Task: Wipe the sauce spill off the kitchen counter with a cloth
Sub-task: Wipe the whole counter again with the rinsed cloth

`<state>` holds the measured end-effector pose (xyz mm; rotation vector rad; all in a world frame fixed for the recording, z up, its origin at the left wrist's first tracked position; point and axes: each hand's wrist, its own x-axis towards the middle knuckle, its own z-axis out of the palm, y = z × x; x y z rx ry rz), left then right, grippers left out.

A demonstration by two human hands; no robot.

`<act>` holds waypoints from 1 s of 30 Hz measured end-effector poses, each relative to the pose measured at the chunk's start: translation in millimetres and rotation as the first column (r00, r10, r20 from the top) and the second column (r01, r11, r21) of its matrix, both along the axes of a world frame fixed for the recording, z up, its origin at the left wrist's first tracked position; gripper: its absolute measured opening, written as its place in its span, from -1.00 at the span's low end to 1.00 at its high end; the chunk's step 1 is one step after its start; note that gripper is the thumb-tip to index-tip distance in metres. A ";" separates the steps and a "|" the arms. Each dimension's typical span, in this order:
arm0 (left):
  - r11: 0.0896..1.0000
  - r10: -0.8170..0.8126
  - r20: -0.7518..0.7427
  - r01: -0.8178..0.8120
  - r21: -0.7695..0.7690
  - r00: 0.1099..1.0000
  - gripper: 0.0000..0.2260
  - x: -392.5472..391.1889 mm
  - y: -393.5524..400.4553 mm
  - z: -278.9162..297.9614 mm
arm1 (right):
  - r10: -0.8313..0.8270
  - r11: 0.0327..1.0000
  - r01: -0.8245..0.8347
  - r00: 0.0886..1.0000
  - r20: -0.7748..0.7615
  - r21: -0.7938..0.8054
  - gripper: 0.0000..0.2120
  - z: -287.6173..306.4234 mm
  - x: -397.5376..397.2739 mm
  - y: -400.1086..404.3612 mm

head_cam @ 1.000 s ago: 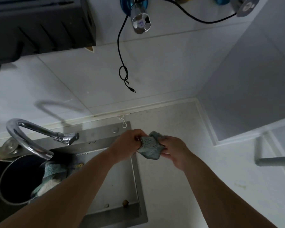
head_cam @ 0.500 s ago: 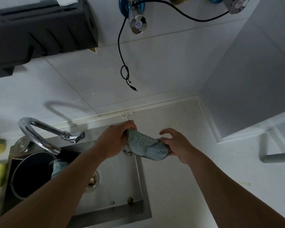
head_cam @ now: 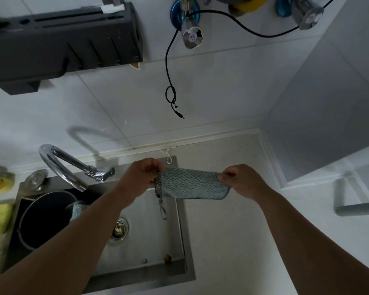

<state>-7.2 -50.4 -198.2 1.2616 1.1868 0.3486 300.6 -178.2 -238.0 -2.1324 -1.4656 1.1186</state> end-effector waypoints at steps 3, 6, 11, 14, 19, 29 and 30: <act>0.995 0.082 -0.125 -0.074 0.067 0.989 -0.66 11.3 -4.3 1.4 | -0.123 0.992 0.122 0.981 0.153 0.017 -0.68 0.3 -7.7 1.7; 0.978 0.150 -0.182 -0.119 0.171 0.972 -0.72 34.6 -22.5 7.4 | -0.248 0.966 0.237 0.962 0.111 0.106 -0.62 -0.1 -33.6 3.3; 0.930 0.151 0.239 -0.056 -0.363 0.959 -0.55 86.5 -74.3 -1.6 | -0.571 0.816 0.455 0.541 -0.618 -0.356 -0.68 -8.0 -87.2 5.7; 0.816 0.326 0.212 -0.161 -0.555 0.921 -0.62 91.4 -72.8 -6.8 | -0.567 0.813 0.556 0.685 -0.457 -0.176 -0.81 -15.6 -78.4 17.4; 0.835 0.396 -0.070 -0.391 -0.388 0.916 -0.84 72.2 -35.8 -24.8 | -0.008 0.989 -0.038 0.950 0.313 0.143 -0.76 -39.0 -53.6 42.8; 0.992 -0.123 -0.634 0.107 -0.063 0.764 -0.75 27.8 19.4 -77.2 | 0.295 0.954 -0.286 0.859 0.419 -0.084 -0.38 -127.3 -65.8 31.4; 0.979 -0.181 -0.680 0.198 -0.054 0.710 -0.73 29.4 23.2 -82.5 | 0.381 0.924 -0.354 0.830 0.408 -0.143 -0.34 -137.9 -69.5 34.8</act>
